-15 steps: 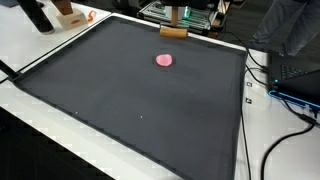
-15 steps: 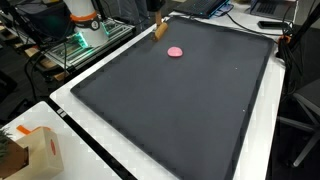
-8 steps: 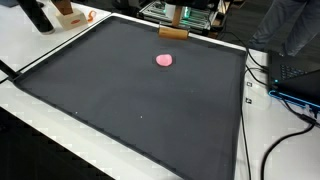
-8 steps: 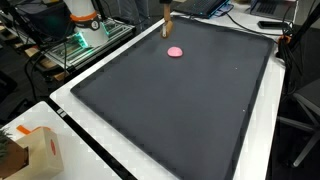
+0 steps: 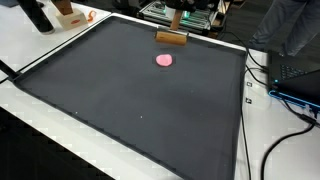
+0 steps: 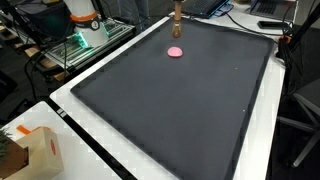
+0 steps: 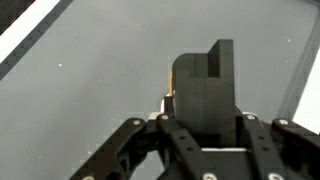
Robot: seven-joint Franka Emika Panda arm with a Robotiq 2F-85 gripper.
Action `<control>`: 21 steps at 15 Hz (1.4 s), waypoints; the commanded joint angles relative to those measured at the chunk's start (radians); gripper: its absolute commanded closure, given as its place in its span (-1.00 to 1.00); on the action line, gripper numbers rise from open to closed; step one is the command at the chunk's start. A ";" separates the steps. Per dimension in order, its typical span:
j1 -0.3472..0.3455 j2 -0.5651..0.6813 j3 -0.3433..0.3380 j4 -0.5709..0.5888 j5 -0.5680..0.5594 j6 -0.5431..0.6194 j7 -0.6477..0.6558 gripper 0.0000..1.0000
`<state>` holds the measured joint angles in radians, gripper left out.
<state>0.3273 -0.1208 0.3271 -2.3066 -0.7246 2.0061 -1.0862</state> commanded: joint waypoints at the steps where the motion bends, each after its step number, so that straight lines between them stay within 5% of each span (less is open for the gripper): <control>1: 0.001 0.031 -0.001 0.045 -0.038 -0.026 0.007 0.53; 10: -0.012 0.072 -0.015 0.099 -0.020 -0.004 0.032 0.53; 11: -0.007 0.069 -0.012 0.085 -0.011 -0.003 0.019 0.03; 18: -0.010 0.076 -0.016 0.098 -0.011 -0.003 0.024 0.03; 19: -0.010 0.076 -0.016 0.098 -0.011 -0.003 0.024 0.53; 21: -0.018 0.066 -0.026 0.070 0.017 0.034 0.018 0.53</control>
<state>0.3161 -0.0438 0.3113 -2.2114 -0.7309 2.0066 -1.0621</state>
